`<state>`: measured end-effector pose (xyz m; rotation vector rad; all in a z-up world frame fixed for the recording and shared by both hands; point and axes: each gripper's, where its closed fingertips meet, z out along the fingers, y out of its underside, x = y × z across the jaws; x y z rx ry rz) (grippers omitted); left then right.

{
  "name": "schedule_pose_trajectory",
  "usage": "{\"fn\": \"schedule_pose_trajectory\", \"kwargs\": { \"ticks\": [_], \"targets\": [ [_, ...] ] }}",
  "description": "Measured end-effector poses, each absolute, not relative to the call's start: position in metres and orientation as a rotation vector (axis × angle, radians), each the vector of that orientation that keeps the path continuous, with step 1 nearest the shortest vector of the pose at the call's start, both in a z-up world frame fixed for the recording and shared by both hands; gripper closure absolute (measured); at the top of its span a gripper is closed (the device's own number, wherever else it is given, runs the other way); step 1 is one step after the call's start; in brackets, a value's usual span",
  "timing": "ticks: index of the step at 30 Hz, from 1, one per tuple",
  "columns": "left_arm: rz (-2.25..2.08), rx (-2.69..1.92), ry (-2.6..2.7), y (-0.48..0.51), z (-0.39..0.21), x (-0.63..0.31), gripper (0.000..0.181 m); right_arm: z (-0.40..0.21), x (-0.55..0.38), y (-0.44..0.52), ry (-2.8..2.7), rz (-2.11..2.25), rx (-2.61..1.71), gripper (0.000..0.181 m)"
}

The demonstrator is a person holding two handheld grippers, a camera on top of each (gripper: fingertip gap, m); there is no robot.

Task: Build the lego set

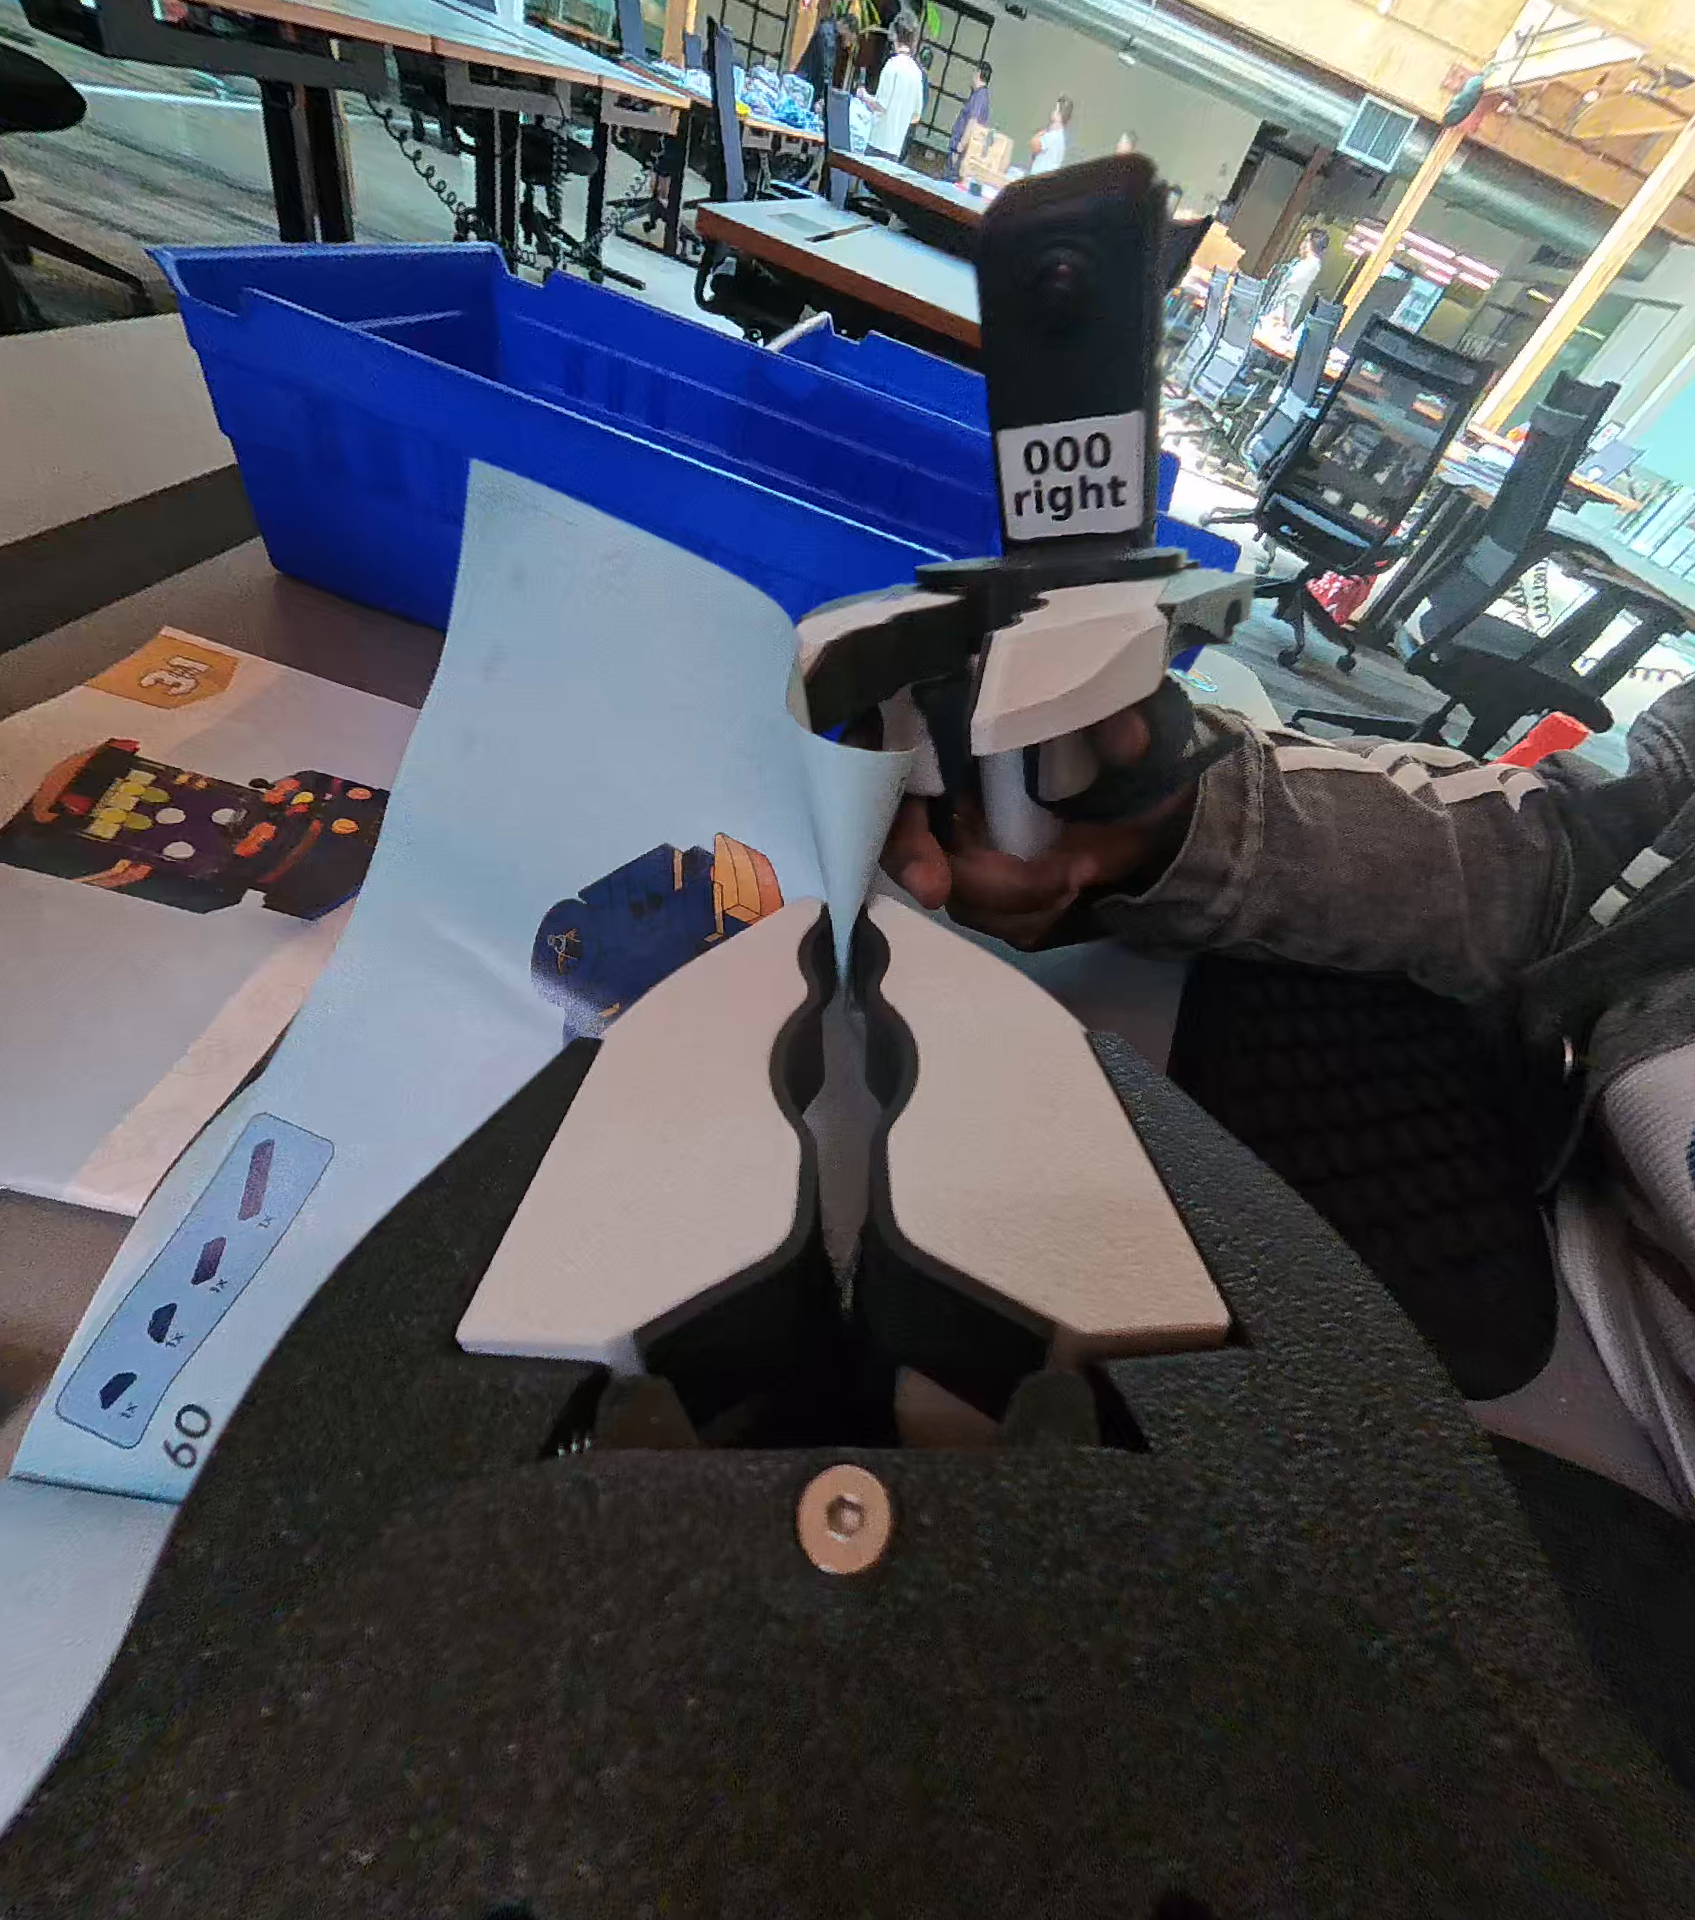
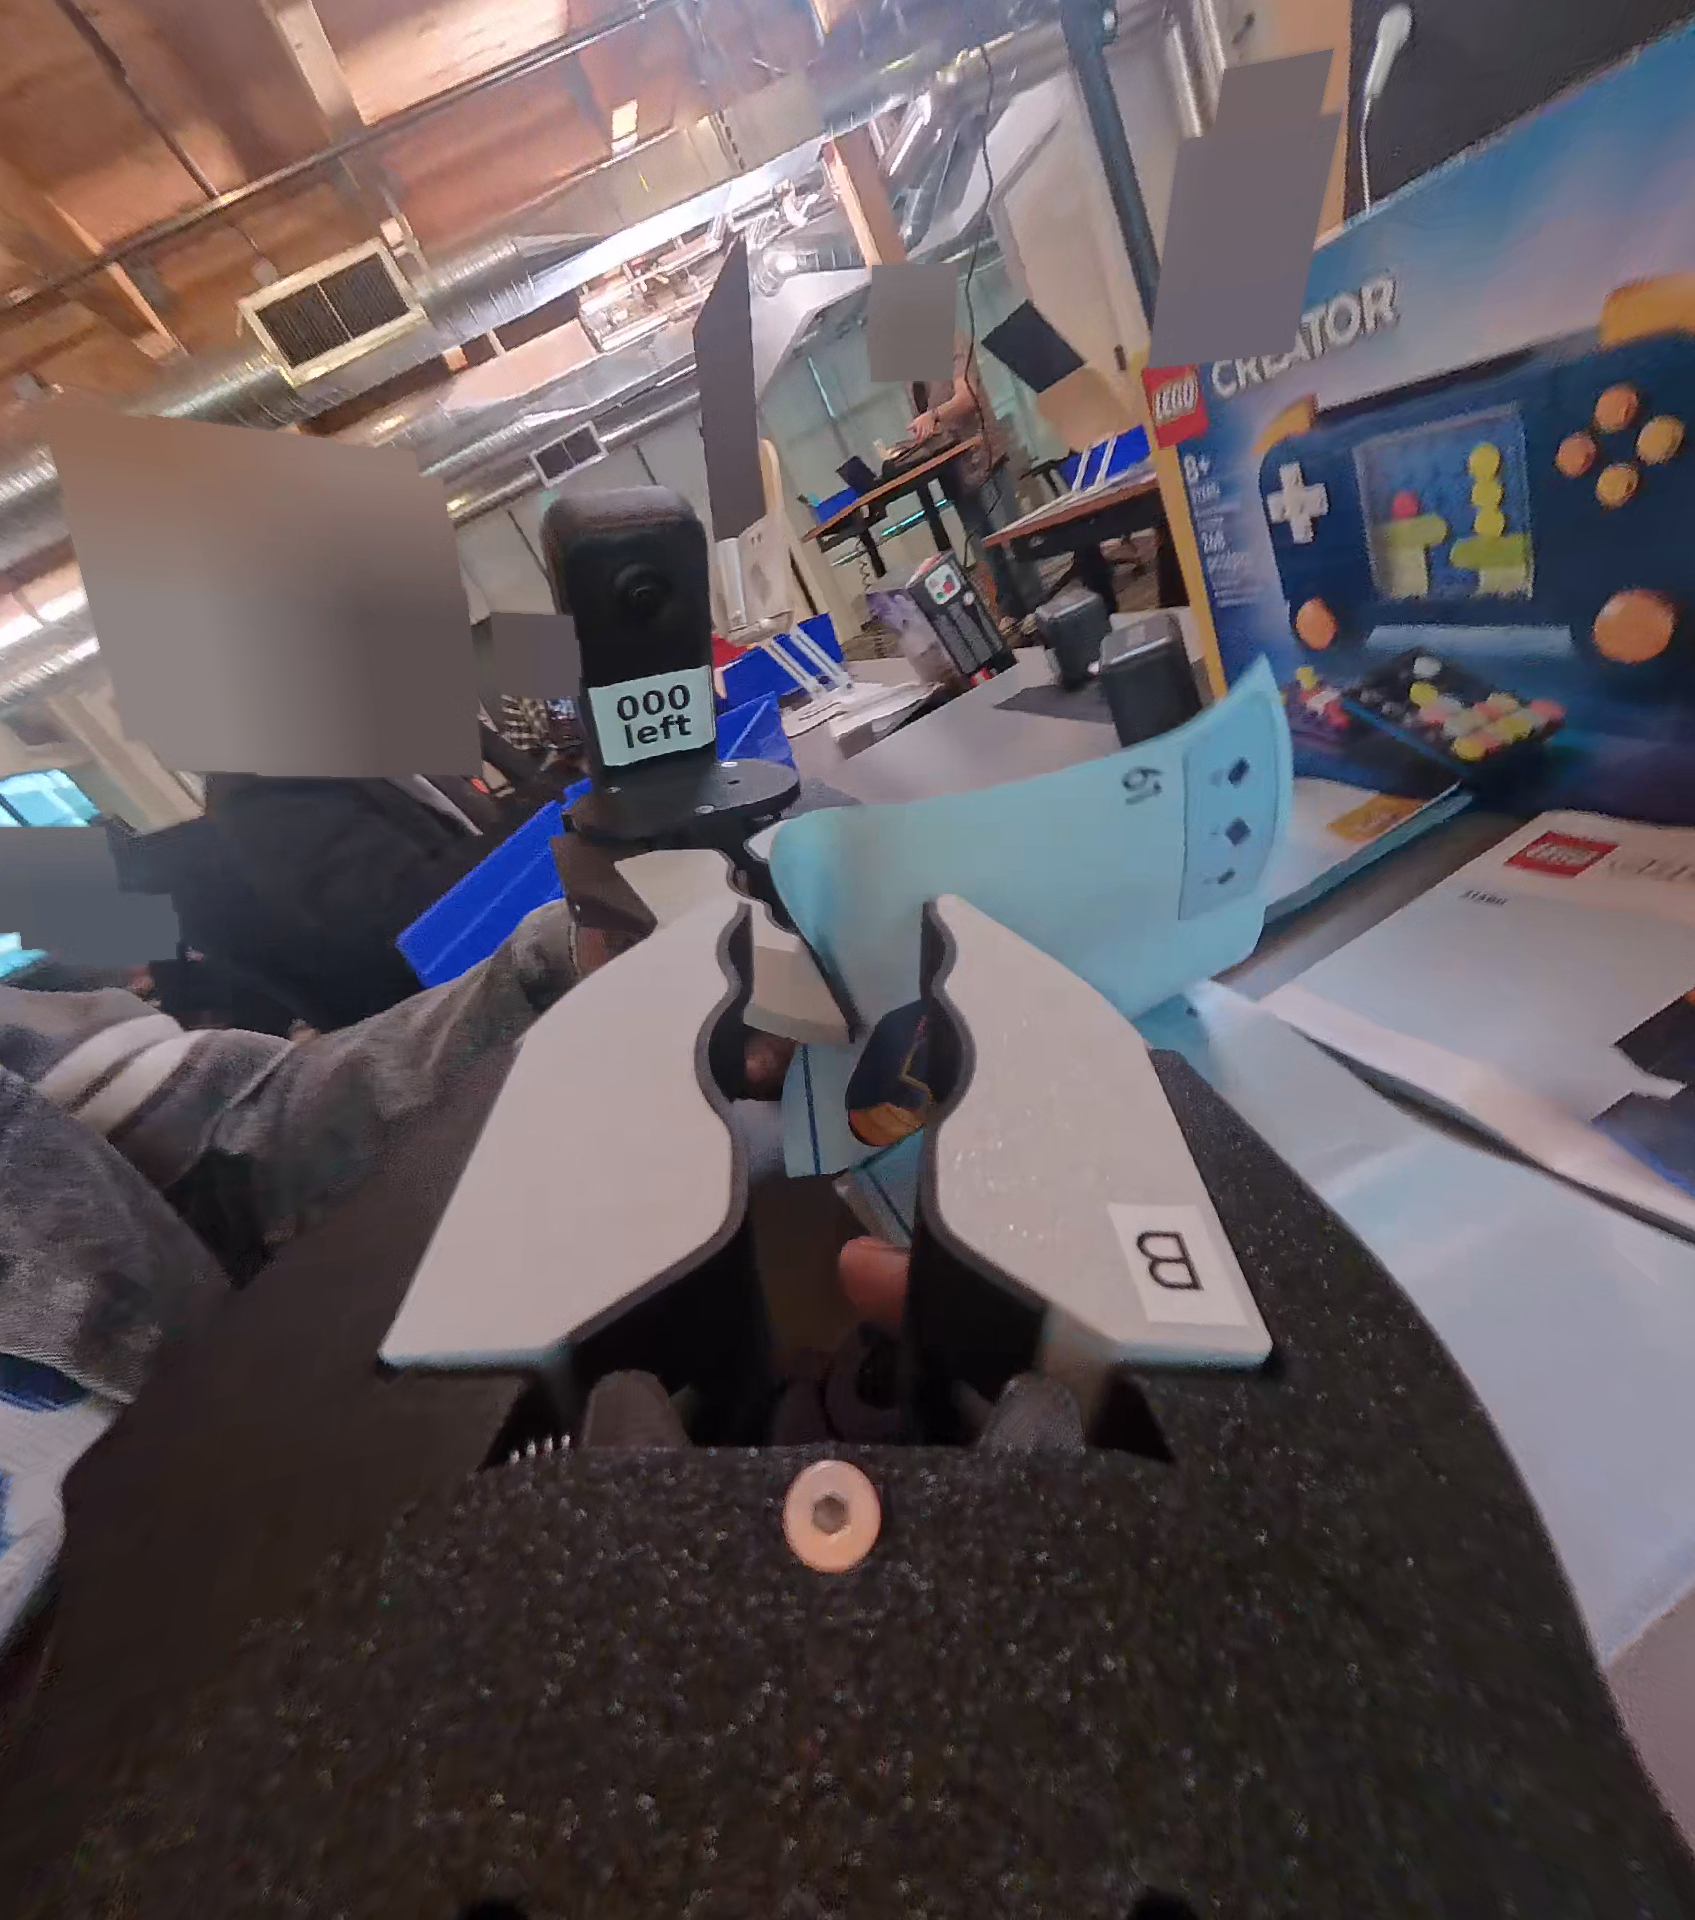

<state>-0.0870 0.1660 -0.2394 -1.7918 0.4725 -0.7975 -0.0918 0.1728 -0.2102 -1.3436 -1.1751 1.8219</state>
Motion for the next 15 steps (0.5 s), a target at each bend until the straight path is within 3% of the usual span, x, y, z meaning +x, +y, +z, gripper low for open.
{"fn": "schedule_pose_trajectory", "kwargs": {
  "ticks": [7, 9, 13, 15],
  "targets": [
    [-0.769, -1.814, 0.499, 0.165, -0.242, -0.085, 0.178, -0.211, -0.097, 0.158, -1.305, 1.574, -1.221, 0.165],
    [-0.719, -1.832, 0.531, 0.164, -0.245, -0.083, 0.174, -0.207, -0.098, 0.155, -1.293, 1.557, -1.182, 0.181],
    [-0.461, -1.884, 0.561, 0.161, -0.246, -0.089, 0.112, -0.189, -0.096, 0.162, -1.222, 1.484, -1.148, 0.181],
    [-0.225, -1.860, 0.510, 0.155, -0.237, -0.105, 0.102, -0.174, -0.100, 0.160, -1.200, 1.522, -1.135, 0.181]
  ]
}}
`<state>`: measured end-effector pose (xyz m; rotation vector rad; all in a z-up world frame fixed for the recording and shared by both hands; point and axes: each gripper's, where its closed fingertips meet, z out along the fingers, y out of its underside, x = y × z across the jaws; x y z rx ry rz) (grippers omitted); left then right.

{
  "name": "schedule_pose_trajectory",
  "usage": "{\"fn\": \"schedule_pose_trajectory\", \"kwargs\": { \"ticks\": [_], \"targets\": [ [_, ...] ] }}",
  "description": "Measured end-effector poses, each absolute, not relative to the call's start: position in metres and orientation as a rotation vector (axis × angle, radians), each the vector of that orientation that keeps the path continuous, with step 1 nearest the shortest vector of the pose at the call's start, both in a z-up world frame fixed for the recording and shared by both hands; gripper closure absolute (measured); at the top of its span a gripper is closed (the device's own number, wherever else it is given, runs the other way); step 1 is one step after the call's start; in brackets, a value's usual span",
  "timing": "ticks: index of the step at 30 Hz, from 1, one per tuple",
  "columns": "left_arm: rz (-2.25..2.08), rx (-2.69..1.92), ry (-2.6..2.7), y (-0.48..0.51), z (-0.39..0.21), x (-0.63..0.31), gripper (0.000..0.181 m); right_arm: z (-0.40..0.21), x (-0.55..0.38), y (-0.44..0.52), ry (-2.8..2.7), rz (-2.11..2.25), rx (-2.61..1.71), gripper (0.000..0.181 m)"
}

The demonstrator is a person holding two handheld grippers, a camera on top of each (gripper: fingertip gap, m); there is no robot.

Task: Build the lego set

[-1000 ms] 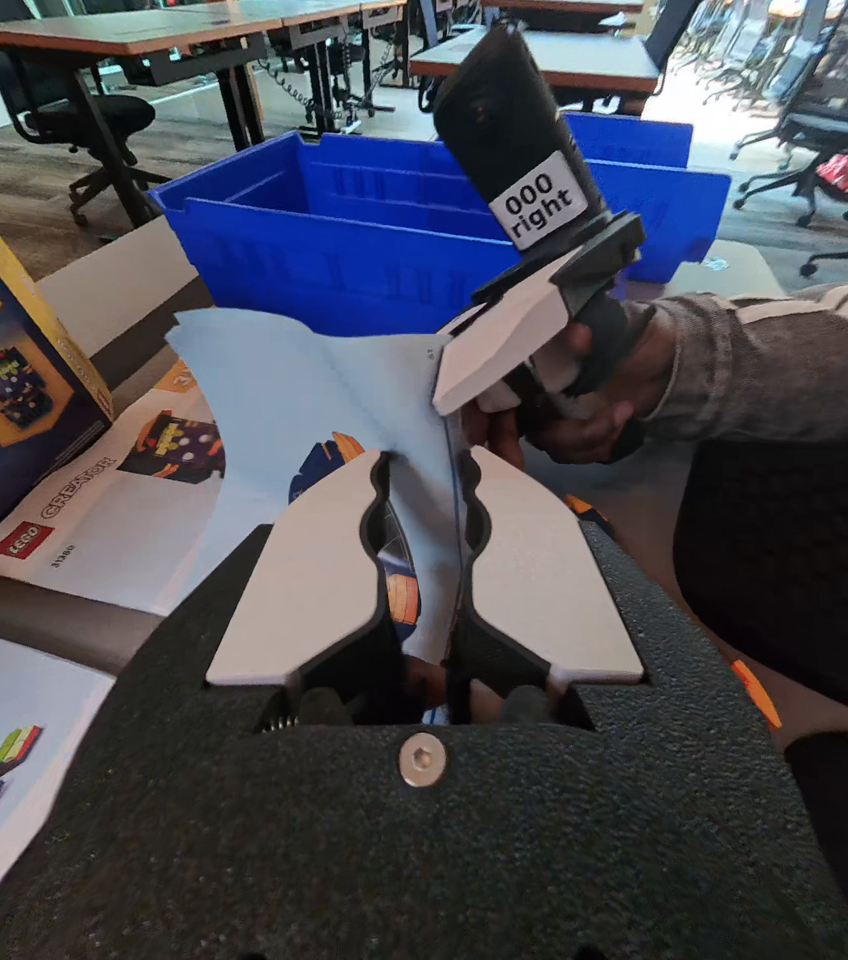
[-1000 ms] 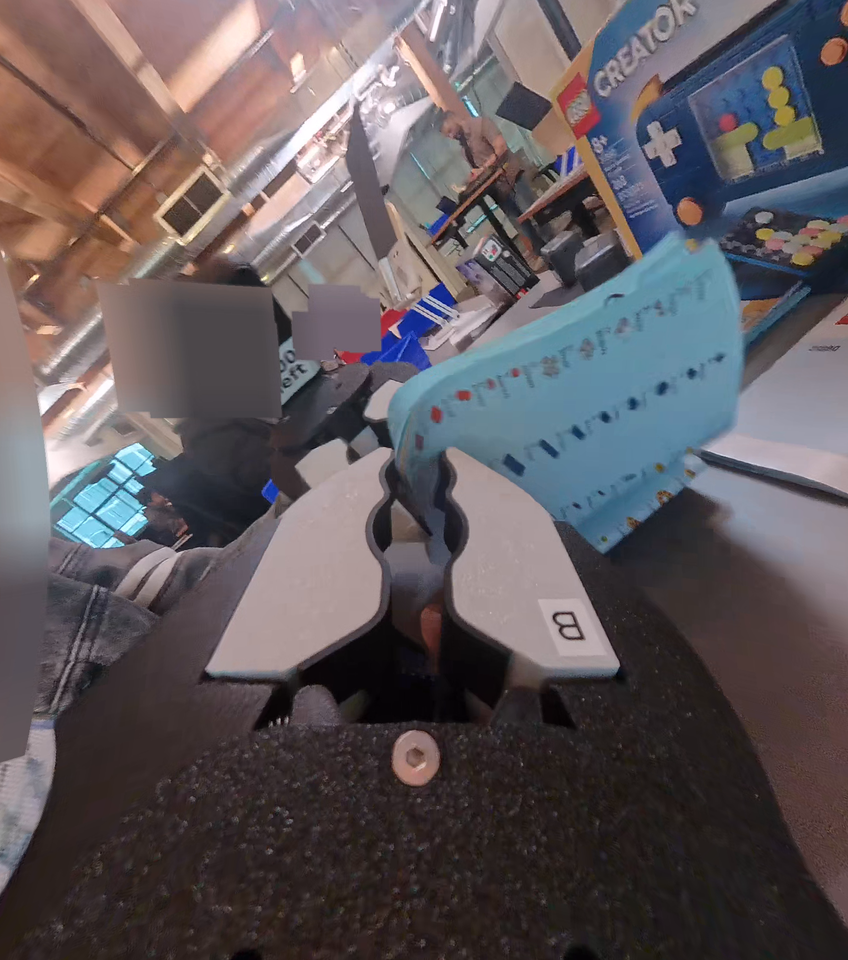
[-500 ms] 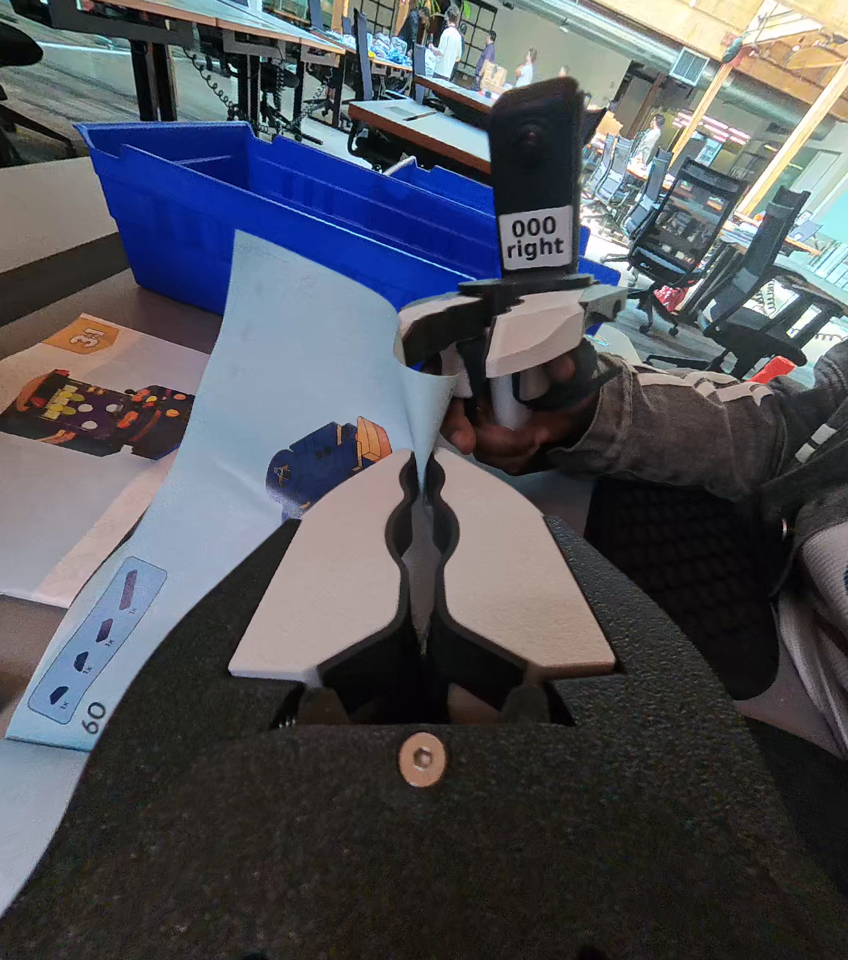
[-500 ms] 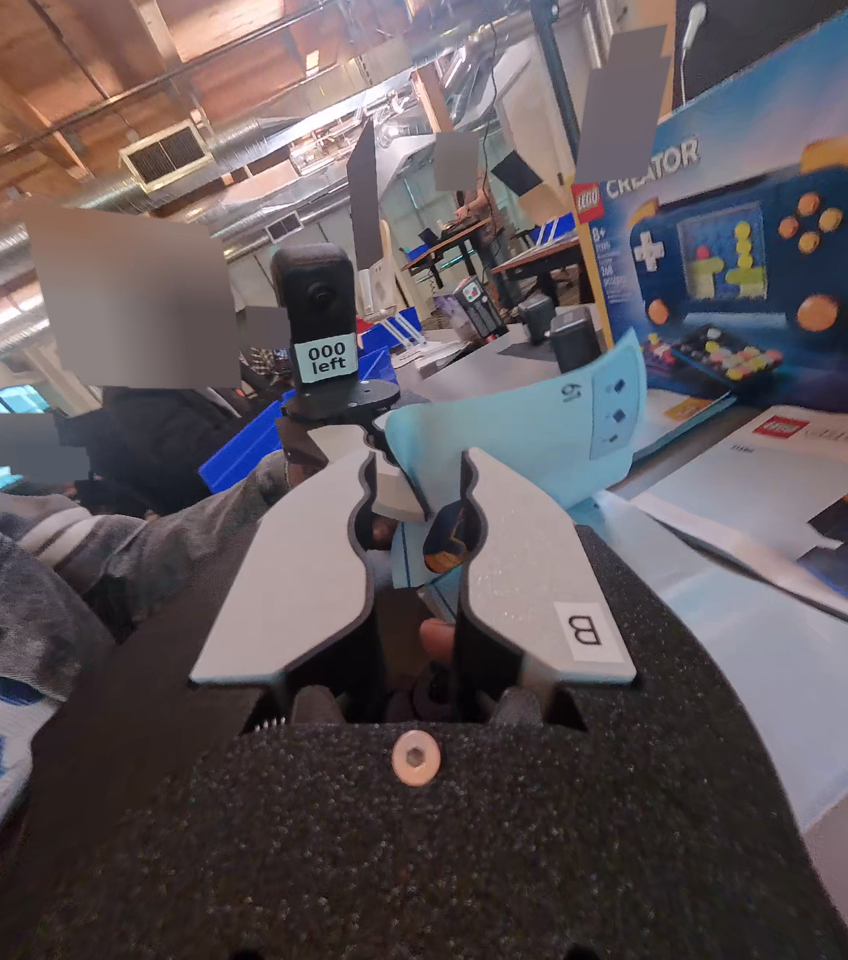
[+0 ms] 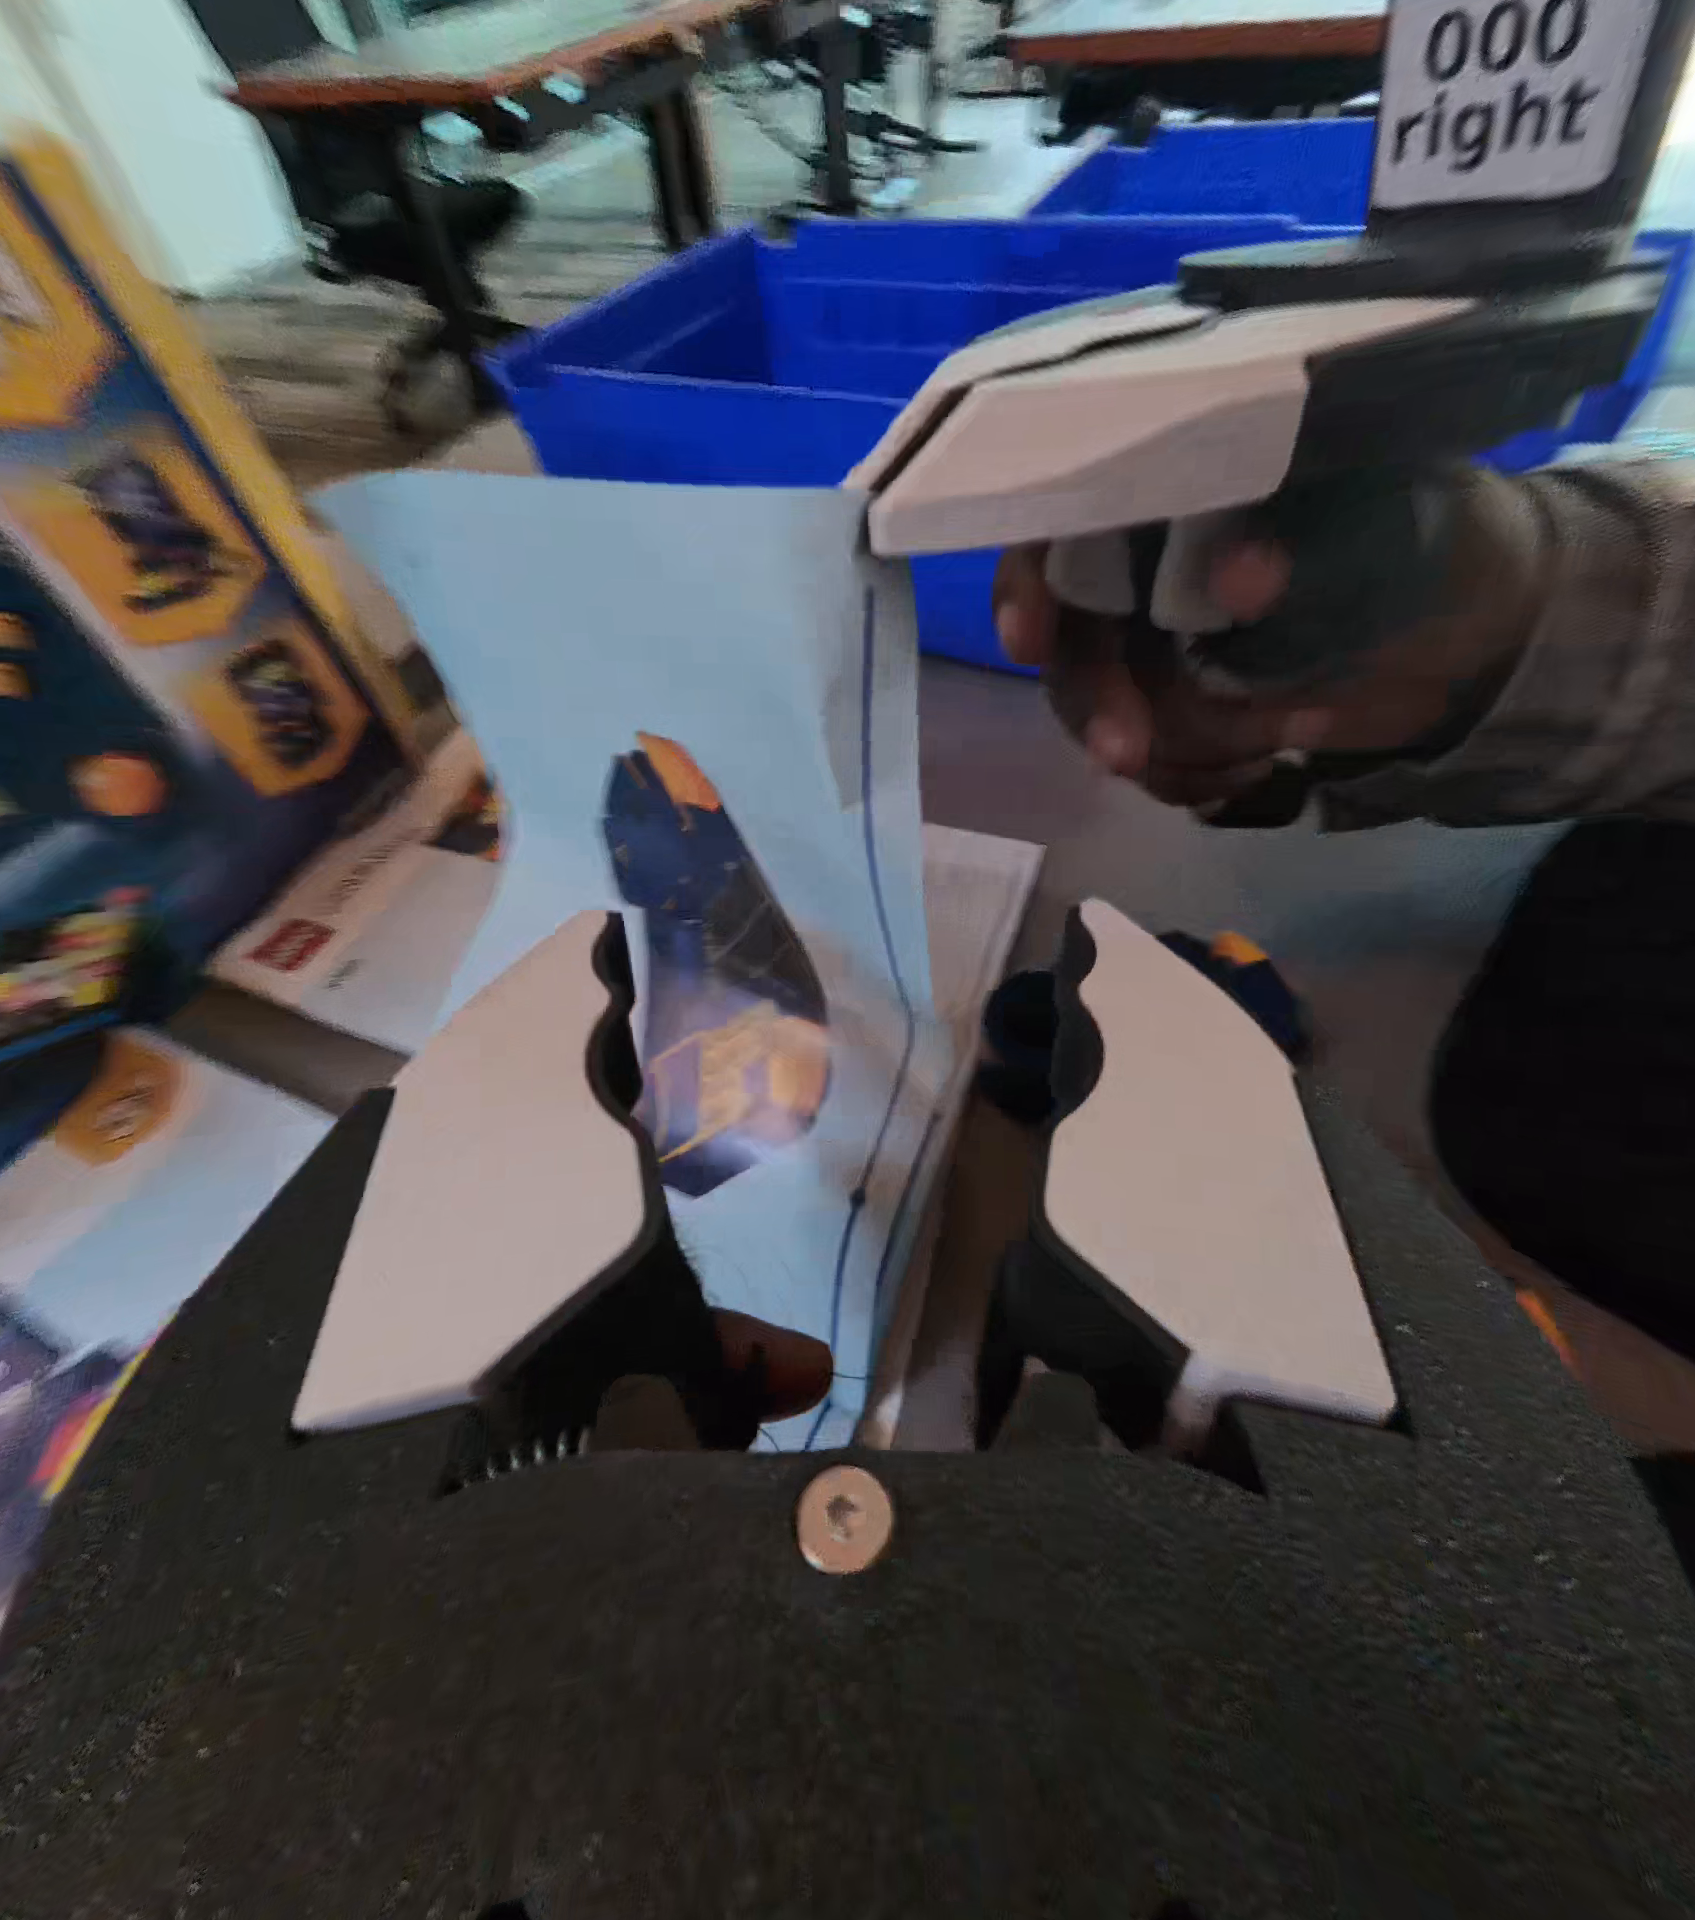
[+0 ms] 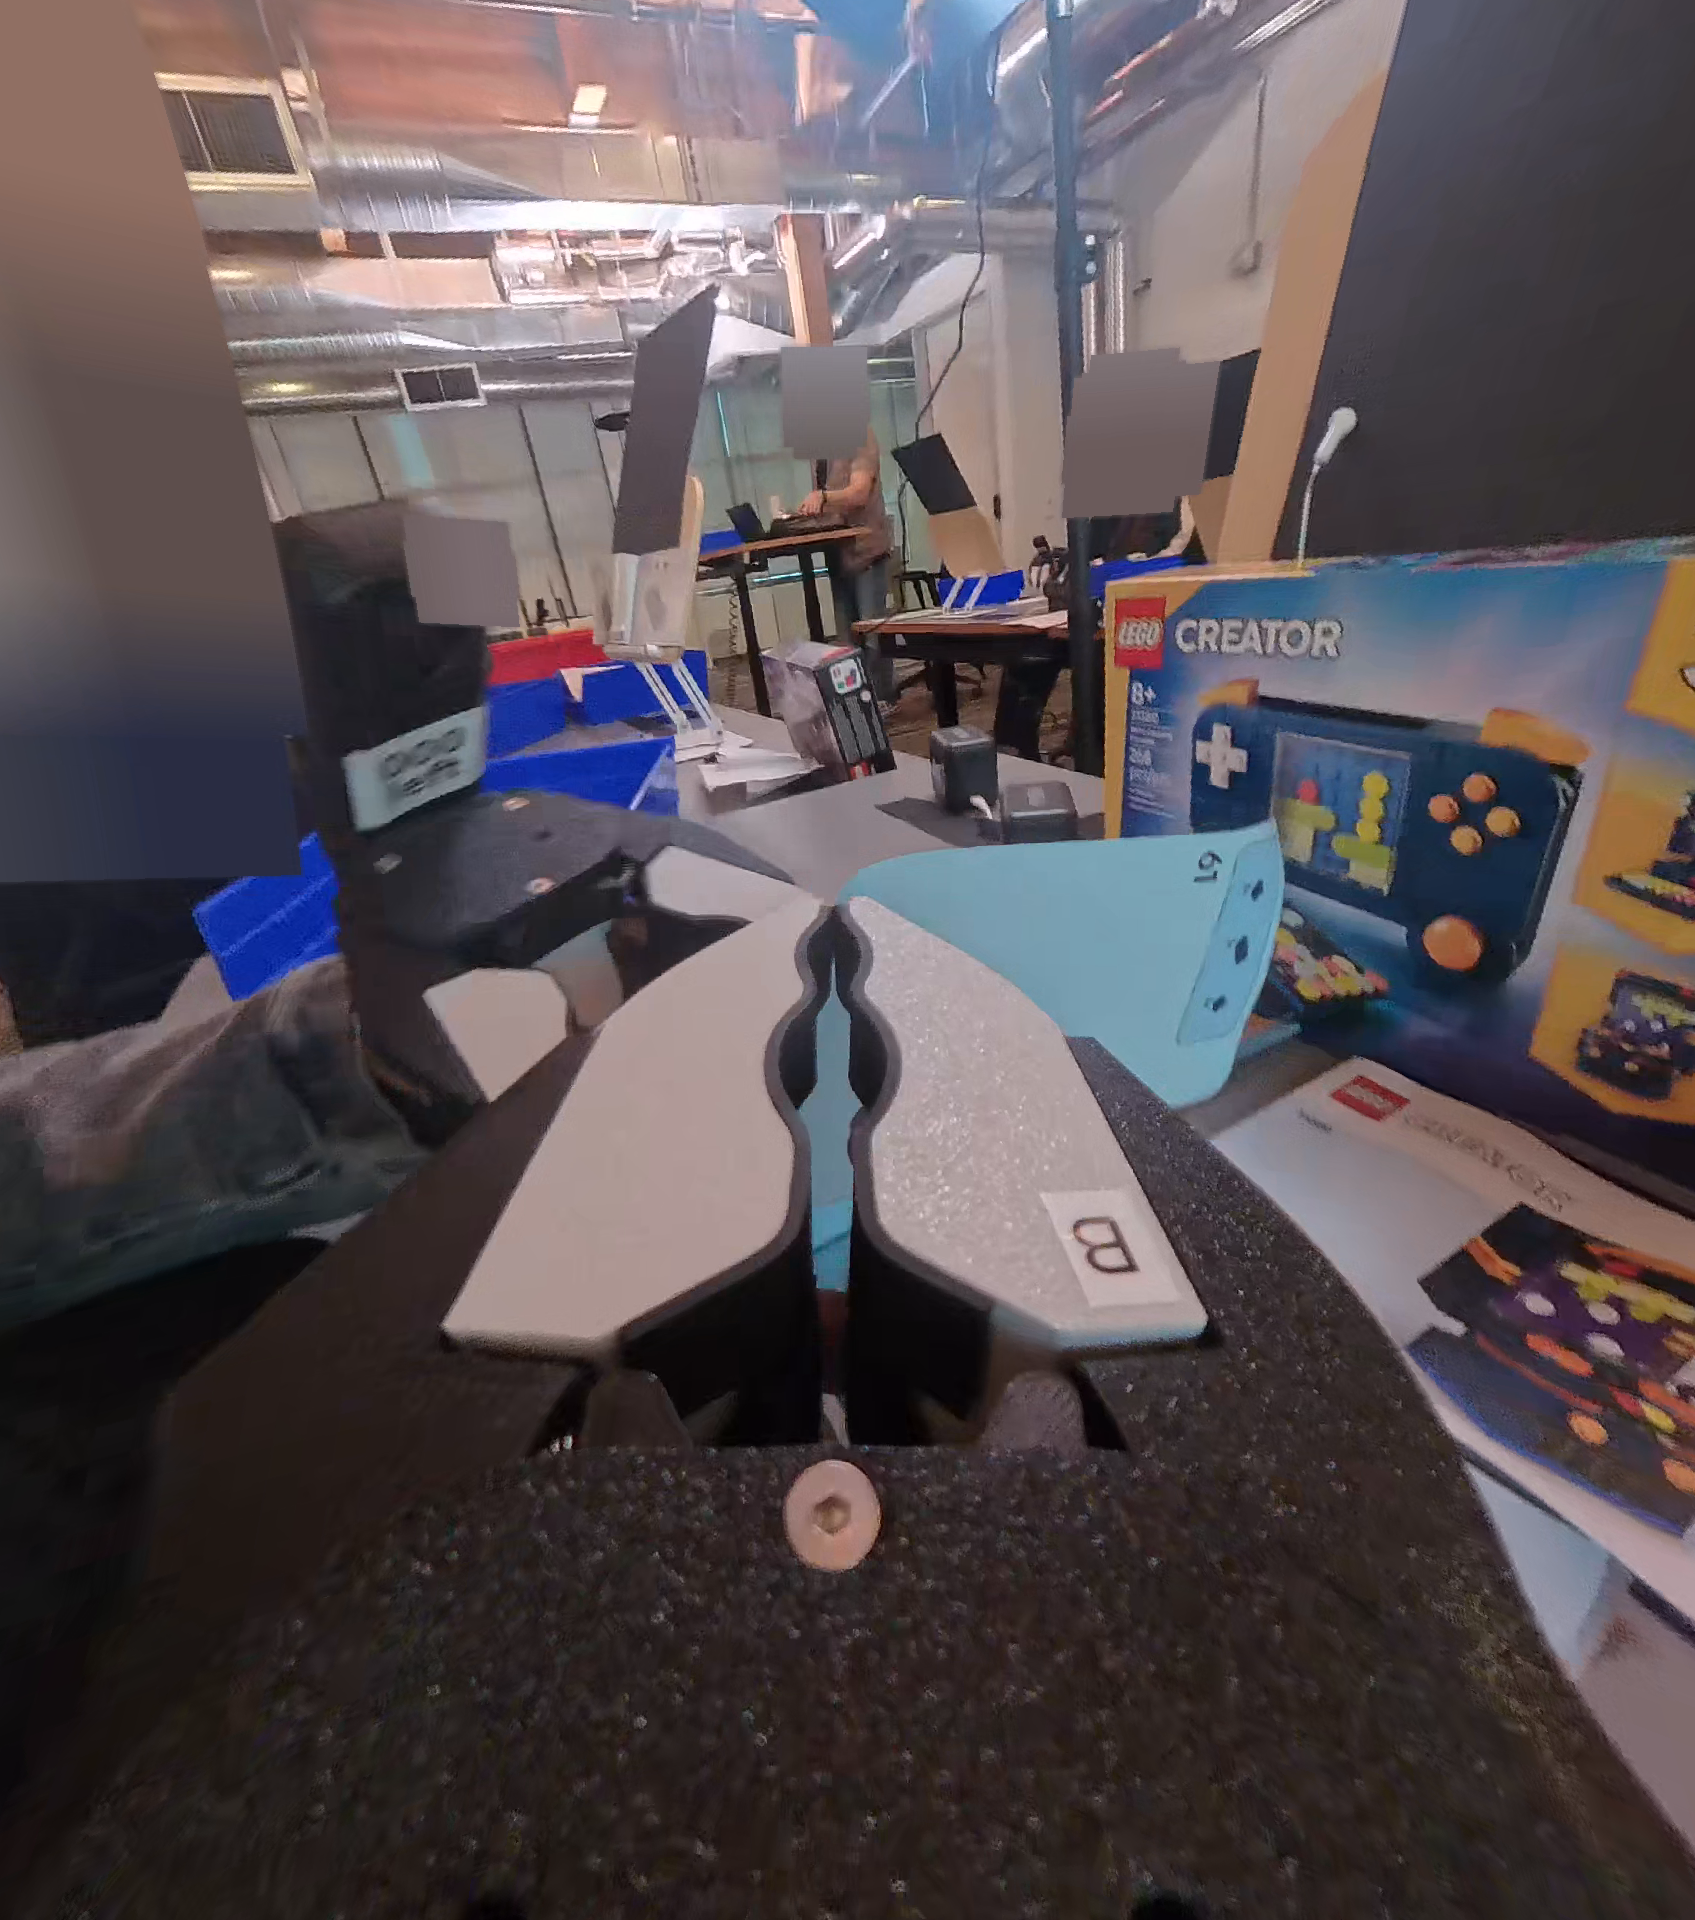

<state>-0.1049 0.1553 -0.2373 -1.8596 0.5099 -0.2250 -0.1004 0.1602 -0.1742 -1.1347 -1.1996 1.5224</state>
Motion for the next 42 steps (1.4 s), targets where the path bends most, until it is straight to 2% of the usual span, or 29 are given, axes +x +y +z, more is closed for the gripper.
{"fn": "schedule_pose_trajectory", "kwargs": {
  "ticks": [2, 5, 7, 11, 14, 15, 17, 20, 25, 30, 35, 39, 42],
  "targets": [
    [0.034, -1.747, 0.393, 0.140, -0.215, -0.131, 0.111, -0.164, -0.116, 0.152, -1.252, 1.534, -1.142, 0.181],
    [0.328, -1.519, 0.253, 0.089, -0.181, -0.159, 0.153, -0.162, -0.156, 0.115, -1.468, 1.549, -1.149, 0.181],
    [0.404, -1.458, 0.217, 0.060, -0.177, -0.162, 0.166, -0.168, -0.185, 0.082, -1.639, 1.582, -1.140, 0.181],
    [0.414, -1.593, 0.258, 0.047, -0.210, -0.147, 0.167, -0.194, -0.228, 0.020, -1.934, 1.690, -1.077, 0.181],
    [0.466, -1.689, 0.352, 0.053, -0.231, -0.137, 0.165, -0.176, -0.220, -0.001, -1.986, 1.929, -1.043, 0.149],
    [0.494, -1.716, 0.383, 0.056, -0.236, -0.136, 0.164, -0.163, -0.213, 0.006, -1.947, 1.970, -1.019, 0.146],
    [0.518, -1.743, 0.430, 0.063, -0.242, -0.132, 0.163, -0.146, -0.199, 0.039, -1.846, 1.905, -0.998, 0.150],
    [0.469, -1.775, 0.487, 0.081, -0.241, -0.124, 0.164, -0.169, -0.183, 0.119, -1.776, 1.511, -1.166, 0.181],
    [0.454, -1.925, 0.603, 0.142, -0.254, -0.137, 0.166, -0.274, -0.159, 0.176, -2.000, 1.001, -1.404, 0.181],
    [0.630, -2.336, 0.638, 0.149, -0.333, -0.192, 0.174, -0.333, -0.158, 0.175, -2.102, 0.945, -1.402, 0.181],
    [0.670, -2.252, 0.549, 0.130, -0.332, -0.187, 0.176, -0.336, -0.152, 0.170, -2.146, 1.048, -1.354, 0.181],
    [0.836, -2.187, 0.600, 0.129, -0.332, -0.181, 0.180, -0.336, -0.151, 0.170, -2.153, 1.042, -1.338, 0.181],
    [0.773, -2.146, 0.546, 0.133, -0.333, -0.178, 0.181, -0.334, -0.149, 0.175, -2.212, 0.947, -1.221, 0.181]
  ]
}}
